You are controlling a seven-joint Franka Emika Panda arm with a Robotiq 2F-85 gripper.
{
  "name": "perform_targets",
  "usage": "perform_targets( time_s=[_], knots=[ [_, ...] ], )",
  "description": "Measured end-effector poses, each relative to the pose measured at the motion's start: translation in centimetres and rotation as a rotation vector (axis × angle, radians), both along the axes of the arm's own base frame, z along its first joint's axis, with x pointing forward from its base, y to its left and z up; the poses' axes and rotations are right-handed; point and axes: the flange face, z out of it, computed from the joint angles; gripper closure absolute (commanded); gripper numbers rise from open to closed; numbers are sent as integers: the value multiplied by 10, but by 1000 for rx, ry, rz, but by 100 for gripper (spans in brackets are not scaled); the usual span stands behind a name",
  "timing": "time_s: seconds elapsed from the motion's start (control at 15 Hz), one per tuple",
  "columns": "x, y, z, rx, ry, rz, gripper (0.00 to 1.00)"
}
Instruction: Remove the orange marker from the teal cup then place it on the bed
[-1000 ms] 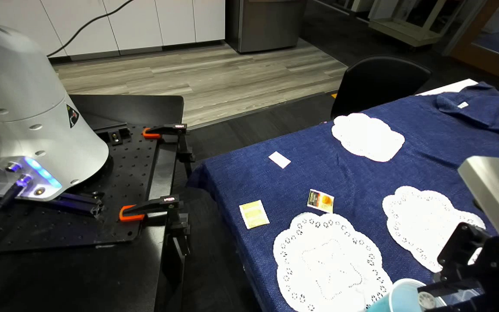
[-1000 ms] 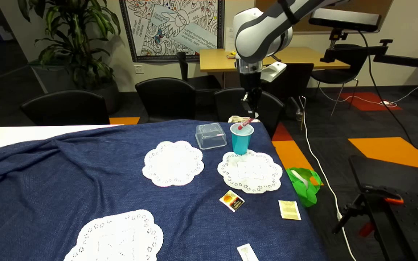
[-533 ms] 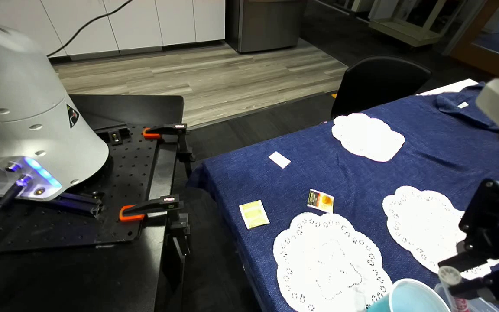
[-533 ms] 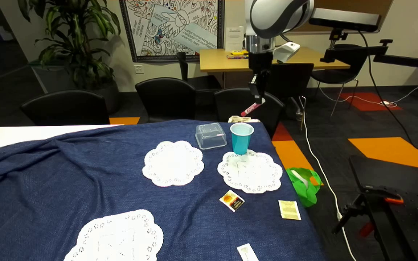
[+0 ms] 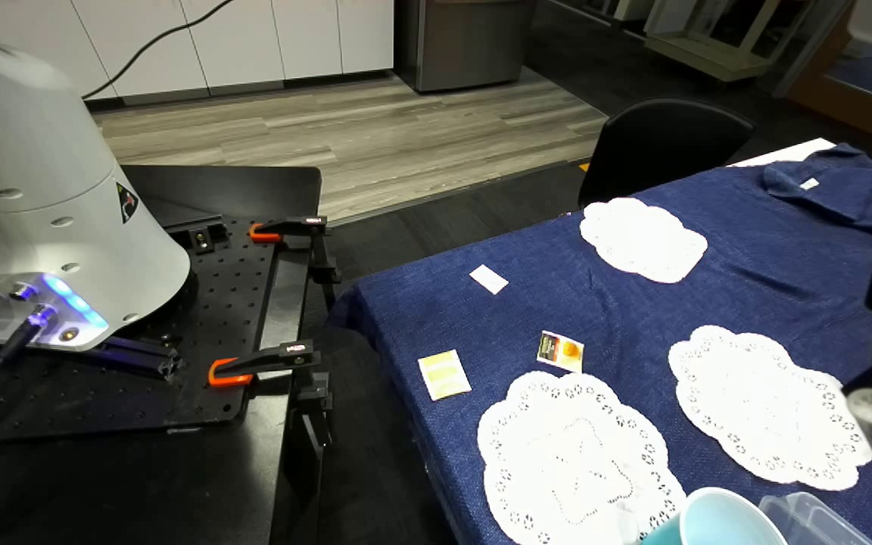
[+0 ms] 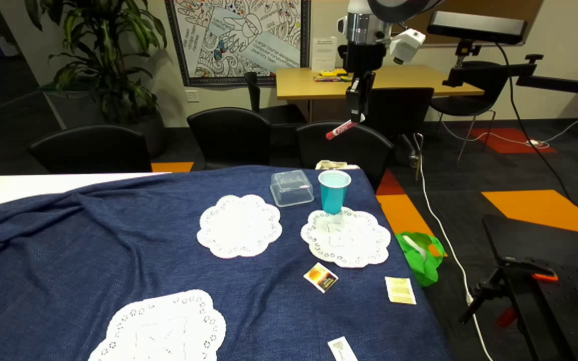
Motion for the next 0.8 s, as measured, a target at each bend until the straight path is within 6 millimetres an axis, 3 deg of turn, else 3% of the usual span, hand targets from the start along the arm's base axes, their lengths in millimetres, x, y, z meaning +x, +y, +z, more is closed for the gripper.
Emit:
perform_targets(
  time_s=[0.27,0.8],
  knots=[
    [9,17,8,-37,-71,47,95],
    [28,55,4,-68,-141,135,95]
  ],
)
